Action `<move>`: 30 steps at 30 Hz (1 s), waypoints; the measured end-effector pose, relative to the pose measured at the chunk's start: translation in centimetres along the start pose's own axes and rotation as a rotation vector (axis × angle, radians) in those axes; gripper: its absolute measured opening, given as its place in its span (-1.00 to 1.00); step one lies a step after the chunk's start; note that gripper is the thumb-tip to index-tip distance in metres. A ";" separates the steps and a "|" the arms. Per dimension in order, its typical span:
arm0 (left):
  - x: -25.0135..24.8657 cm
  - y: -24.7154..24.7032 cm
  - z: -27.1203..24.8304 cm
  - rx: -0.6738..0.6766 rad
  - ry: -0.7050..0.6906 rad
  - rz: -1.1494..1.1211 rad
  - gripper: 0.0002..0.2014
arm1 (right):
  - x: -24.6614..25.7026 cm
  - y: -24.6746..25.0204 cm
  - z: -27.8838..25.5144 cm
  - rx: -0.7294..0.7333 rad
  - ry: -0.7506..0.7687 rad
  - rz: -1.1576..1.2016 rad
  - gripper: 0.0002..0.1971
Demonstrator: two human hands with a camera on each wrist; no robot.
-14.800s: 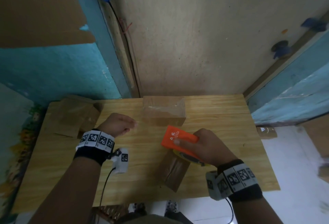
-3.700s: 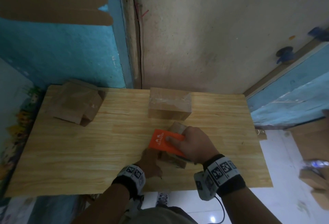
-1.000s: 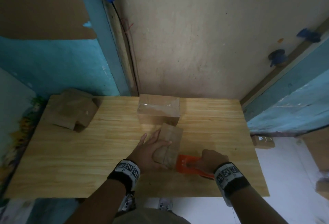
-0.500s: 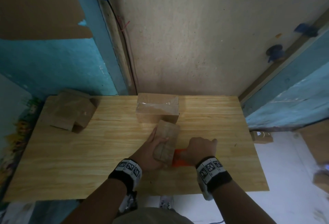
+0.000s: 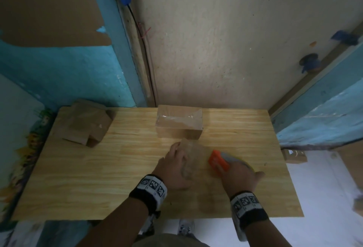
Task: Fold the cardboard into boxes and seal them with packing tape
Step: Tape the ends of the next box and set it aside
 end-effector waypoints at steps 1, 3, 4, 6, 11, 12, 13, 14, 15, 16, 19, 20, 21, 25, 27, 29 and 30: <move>-0.1 -0.3 -0.1 0.032 -0.014 0.032 -0.20 | -0.5 0.1 0.3 0.009 -0.017 0.013 -0.34; -0.3 -0.7 -0.2 0.067 -0.079 0.229 -0.27 | -1.1 -0.1 0.7 0.049 -0.021 0.055 -0.42; -0.4 -0.6 -0.3 0.059 -0.107 0.323 -0.29 | -1.2 -0.6 0.9 0.072 -0.011 0.078 -0.44; 0.0 -0.6 -0.4 0.038 -0.128 0.448 -0.18 | -1.0 -1.8 1.1 0.109 0.030 0.101 -0.51; 2.1 -0.3 -0.3 -0.034 -0.135 0.345 0.25 | -0.5 -2.3 0.8 0.029 0.021 0.067 -0.51; 2.7 -0.1 -0.3 -0.057 -0.110 0.334 0.23 | -0.5 -2.2 0.7 0.022 0.007 0.051 -0.50; 3.2 0.1 -0.3 -0.081 -0.077 0.359 0.19 | -0.4 -1.9 0.5 0.015 -0.010 0.027 -0.47; 3.6 0.3 -0.4 -0.099 -0.043 0.412 0.12 | -0.4 -1.6 0.2 0.008 -0.028 -0.010 -0.43; 3.8 0.4 -0.4 -0.107 -0.015 0.462 0.06 | -0.3 -1.2 -0.2 -0.004 -0.042 -0.048 -0.41; 4.0 0.4 -0.3 -0.104 0.003 0.484 0.02 | 0.0 -0.6 -0.5 -0.033 -0.043 -0.072 -0.43; 3.9 0.0 0.1 -0.065 -0.015 0.482 -0.05 | 2.2 1.1 -1.7 -0.154 0.087 -0.009 -0.49; 3.8 0.0 0.3 -0.060 -0.028 0.481 -0.04 | 3.3 1.4 -2.2 -0.170 0.190 0.050 -0.45; 3.9 0.0 0.4 -0.061 -0.042 0.483 -0.04 | 4.6 1.6 -2.6 -0.153 0.323 0.120 -0.35; 4.3 0.0 0.7 -0.060 -0.118 0.473 0.01 | 10.1 1.4 -5.5 0.181 0.815 0.247 0.13; 4.7 -0.1 0.7 -0.062 -0.148 0.460 0.04 | 12.0 0.4 -5.9 0.245 0.880 0.113 0.25; 5.1 -0.5 0.5 -0.061 -0.157 0.434 0.06 | 12.9 -0.4 -5.3 0.245 0.867 0.053 0.25; 5.3 -0.6 0.4 -0.066 -0.155 0.412 0.07 | 13.0 -0.8 -4.9 0.250 0.851 0.061 0.20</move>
Point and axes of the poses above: each hand's wrist, its own z-axis towards the middle knuckle, its own y-axis out of the back of the hand, x = y × z, the point moved 7 cm from there along z, towards the middle knuckle, and after that the axes turned 7 degrees about z, right-handed, at the moved point
